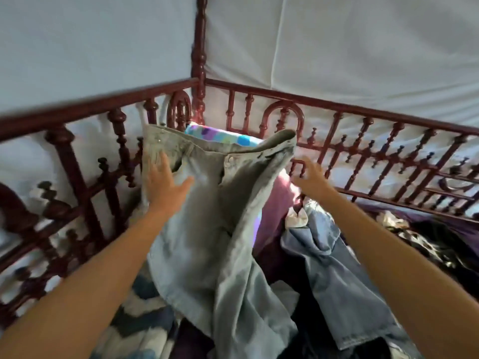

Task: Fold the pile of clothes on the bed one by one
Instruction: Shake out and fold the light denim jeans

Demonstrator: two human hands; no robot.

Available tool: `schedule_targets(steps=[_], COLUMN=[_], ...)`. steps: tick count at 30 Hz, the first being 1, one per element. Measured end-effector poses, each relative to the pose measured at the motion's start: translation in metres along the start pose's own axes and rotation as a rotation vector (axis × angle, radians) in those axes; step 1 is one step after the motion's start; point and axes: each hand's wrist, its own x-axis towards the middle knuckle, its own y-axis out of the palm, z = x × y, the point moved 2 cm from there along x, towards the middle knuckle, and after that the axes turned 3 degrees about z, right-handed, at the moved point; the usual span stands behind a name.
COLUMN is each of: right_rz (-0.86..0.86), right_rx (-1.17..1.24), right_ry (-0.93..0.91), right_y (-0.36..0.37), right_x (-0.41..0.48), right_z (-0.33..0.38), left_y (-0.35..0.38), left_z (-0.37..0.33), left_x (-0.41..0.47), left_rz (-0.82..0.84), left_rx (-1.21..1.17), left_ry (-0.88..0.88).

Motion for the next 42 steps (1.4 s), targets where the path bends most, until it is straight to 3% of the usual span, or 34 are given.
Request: schedule_targets(steps=[4,9,16,23,33,37,39,42], right_rz=[0.387,0.588,0.761,0.551,0.685,0.653,0.569,0.251], right_rx=[-0.040,-0.060,-0.076,-0.223,-0.050,-0.017,-0.002,0.154], right_ry=[0.258,0.521,0.591,0.649,0.586,0.577,0.606,0.706], right_y=[0.122,0.214,0.274,0.277,0.283,0.281,0.278,0.267], right_x=[-0.078,-0.178,-0.237,-0.257,-0.312,-0.326,-0.332,-0.334], right_z=[-0.068,-0.117,-0.135,-0.162,-0.177,-0.175,-0.168,-0.152], left_y=[0.080,0.112,0.134,0.152,0.196,0.191,0.183,0.170], left_z=[0.100,0.159,0.175,0.170,0.126,0.103,0.084,0.046], left_x=[-0.103,-0.217,-0.275,-0.287,-0.290,-0.296,-0.302,-0.309], left_rz=[0.410,0.627,0.822,0.856,0.937,0.764,0.669,0.680], left_rx=[0.200,-0.075,-0.136,-0.186,-0.332,-0.322,-0.510,-0.717], left_ry=[-0.276,-0.503,-0.733,-0.811,-0.902,-0.920,-1.035,-1.128])
